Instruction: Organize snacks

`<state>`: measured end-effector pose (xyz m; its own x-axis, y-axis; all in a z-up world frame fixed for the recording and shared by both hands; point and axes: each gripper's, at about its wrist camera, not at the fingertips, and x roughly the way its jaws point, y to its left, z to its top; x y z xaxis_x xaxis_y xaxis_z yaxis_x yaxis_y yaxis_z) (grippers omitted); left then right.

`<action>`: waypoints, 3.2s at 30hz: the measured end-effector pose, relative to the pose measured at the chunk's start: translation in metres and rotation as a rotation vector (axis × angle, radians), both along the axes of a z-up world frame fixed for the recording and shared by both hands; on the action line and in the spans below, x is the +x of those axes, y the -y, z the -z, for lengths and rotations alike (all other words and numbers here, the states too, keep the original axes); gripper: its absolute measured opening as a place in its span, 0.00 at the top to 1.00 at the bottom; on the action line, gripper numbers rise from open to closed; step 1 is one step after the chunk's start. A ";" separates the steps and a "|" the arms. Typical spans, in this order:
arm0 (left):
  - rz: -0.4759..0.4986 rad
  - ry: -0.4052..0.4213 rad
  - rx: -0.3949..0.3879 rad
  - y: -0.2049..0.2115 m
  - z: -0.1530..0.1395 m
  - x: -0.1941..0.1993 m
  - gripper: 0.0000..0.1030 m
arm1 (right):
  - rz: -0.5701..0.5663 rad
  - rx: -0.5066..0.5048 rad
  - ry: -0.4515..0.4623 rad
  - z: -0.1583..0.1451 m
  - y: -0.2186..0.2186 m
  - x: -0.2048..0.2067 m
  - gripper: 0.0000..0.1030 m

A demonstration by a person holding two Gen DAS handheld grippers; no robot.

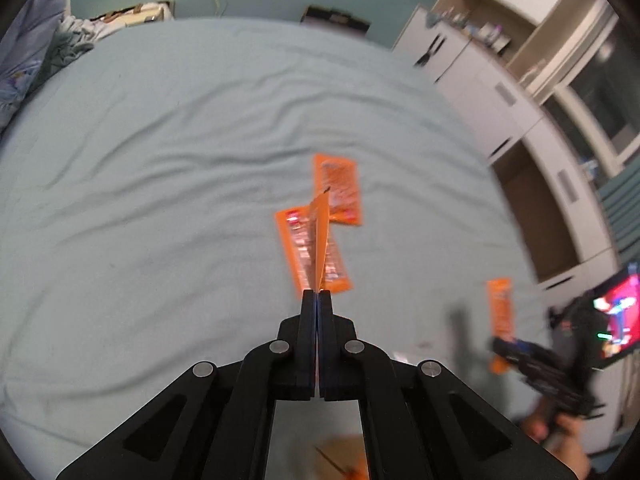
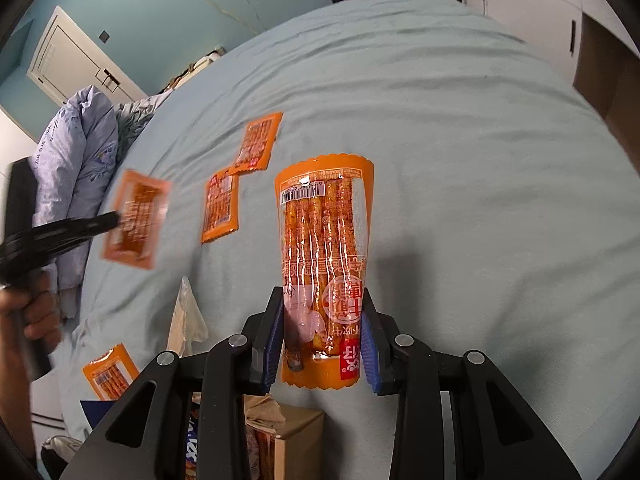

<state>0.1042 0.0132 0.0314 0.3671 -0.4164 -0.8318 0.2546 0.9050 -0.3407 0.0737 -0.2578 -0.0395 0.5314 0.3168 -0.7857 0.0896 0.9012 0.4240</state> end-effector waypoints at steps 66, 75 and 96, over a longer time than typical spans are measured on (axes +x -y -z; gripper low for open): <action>-0.147 0.139 0.281 -0.001 0.025 -0.137 0.27 | -0.175 -0.045 0.518 -0.064 -0.059 -0.188 0.21; -0.141 0.090 0.312 -0.001 0.034 -0.131 0.27 | 0.052 -0.285 0.159 -0.023 -0.033 -0.127 0.21; -0.126 0.090 0.339 0.005 0.033 -0.128 0.27 | -0.020 -0.377 -0.021 -0.012 -0.057 -0.077 0.21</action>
